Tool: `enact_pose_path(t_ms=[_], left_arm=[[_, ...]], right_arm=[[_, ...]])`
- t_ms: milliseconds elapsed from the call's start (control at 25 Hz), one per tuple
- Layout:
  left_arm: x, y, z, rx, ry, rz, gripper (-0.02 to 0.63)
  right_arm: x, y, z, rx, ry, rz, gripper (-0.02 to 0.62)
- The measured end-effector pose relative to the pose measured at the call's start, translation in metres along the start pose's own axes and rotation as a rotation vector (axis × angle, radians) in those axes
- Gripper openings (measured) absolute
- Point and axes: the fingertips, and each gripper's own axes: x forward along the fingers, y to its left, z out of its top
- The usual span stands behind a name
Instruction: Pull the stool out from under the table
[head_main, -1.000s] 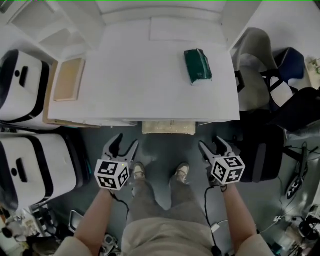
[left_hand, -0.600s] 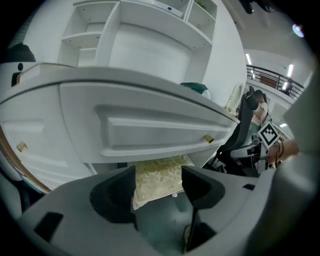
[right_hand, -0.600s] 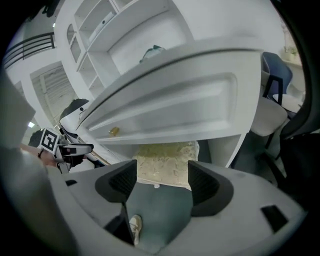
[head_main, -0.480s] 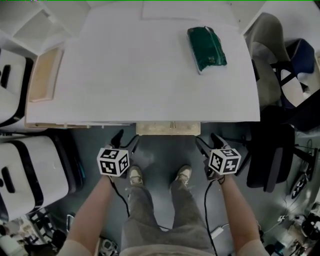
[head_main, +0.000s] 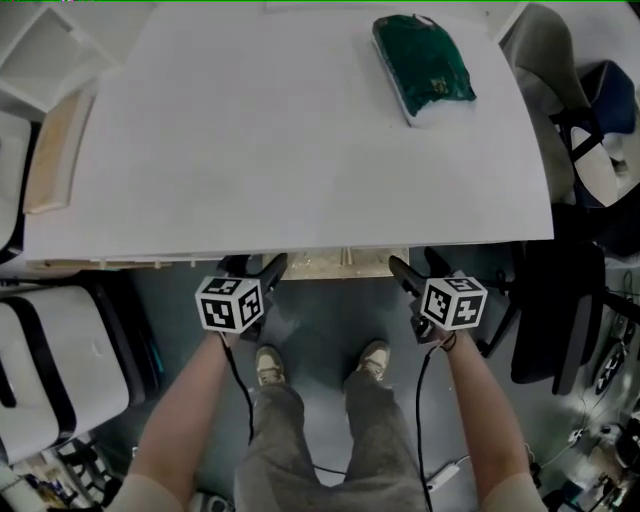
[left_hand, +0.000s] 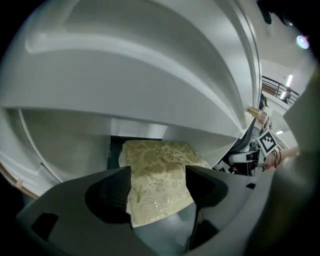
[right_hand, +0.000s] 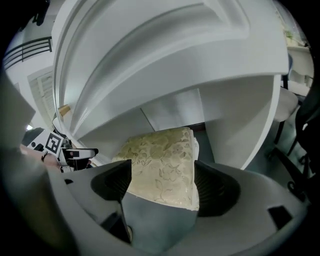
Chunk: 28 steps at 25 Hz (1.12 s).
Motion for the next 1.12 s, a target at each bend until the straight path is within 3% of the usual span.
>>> enact_pose_path(t_ms=[320,800,1120], left_arm=[[0.046,0.024,-0.01,-0.053,-0.062,-0.005,0.361],[0.079,0.036,-0.03,-0.036,-0.16,-0.058,0.396],[0.09,0.041,-0.032,-0.048,-0.23,-0.118,0.414]], right_arm=[[0.046,-0.023,-0.005,0.016,-0.041,0.016,0.422],[0.088,-0.041,-0.021,0.009,-0.098,0.037,0.449],[0.106,-0.045,-0.025,0.146,-0.13,0.144,0.477]])
